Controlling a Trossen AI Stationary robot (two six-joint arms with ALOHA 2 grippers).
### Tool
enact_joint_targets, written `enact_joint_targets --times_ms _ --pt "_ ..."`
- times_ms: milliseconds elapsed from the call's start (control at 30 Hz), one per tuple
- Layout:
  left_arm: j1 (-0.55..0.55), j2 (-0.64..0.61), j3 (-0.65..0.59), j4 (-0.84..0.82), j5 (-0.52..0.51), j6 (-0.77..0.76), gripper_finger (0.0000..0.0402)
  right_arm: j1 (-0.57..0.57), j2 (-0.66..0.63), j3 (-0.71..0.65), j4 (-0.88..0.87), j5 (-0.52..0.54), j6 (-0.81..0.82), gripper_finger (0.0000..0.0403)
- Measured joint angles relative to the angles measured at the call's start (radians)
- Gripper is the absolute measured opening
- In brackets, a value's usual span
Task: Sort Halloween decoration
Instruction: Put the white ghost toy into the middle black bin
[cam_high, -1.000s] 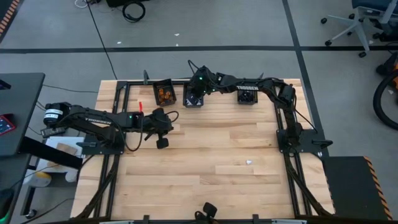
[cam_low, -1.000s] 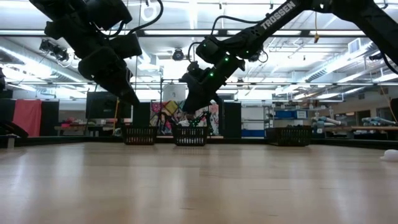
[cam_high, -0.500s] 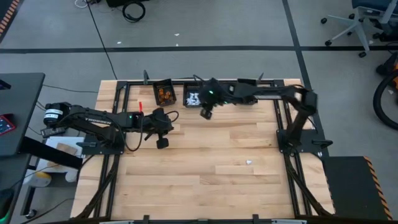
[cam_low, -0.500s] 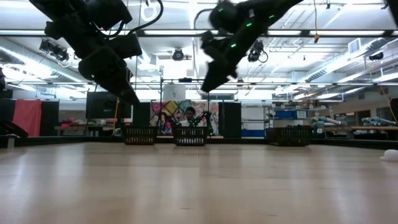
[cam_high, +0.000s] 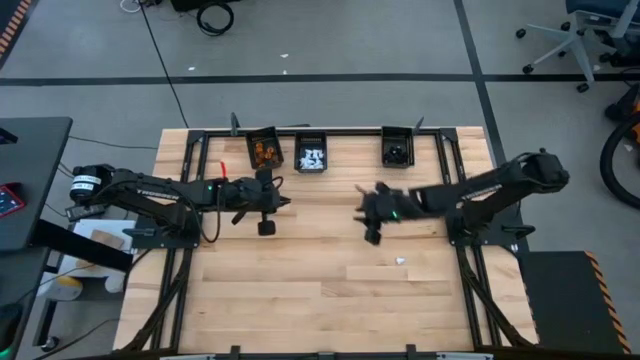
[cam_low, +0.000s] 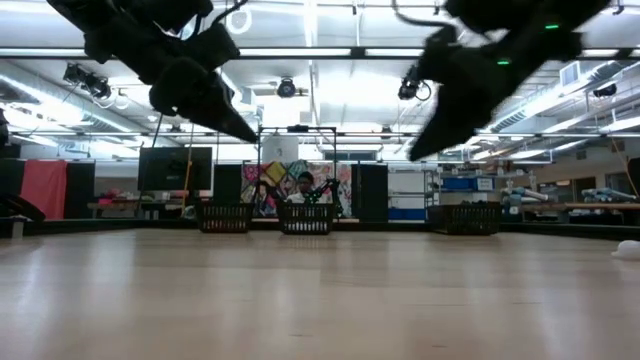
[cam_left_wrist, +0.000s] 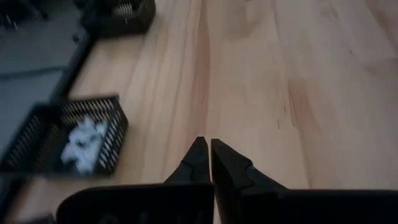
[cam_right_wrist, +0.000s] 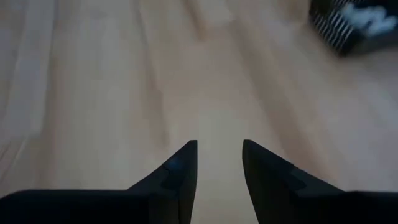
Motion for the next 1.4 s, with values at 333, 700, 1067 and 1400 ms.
enact_joint_targets --times_ms 333,700,1067,1400 --pt "0.000 0.000 0.000 0.118 0.000 0.169 0.0000 0.380 -0.037 -0.116 -0.040 0.187 0.274 0.0136" --pt "0.000 0.002 0.000 0.150 0.000 0.194 0.0000 0.455 -0.025 -0.032 -0.481 -0.041 0.541 0.0196" --pt "0.000 0.005 0.000 0.136 0.001 0.188 0.0000 0.507 0.051 -0.030 -0.519 -0.046 0.526 0.0236" --pt "0.000 0.005 0.000 0.136 0.001 0.182 0.0000 0.516 0.167 -0.025 -0.512 -0.037 0.523 0.0224"
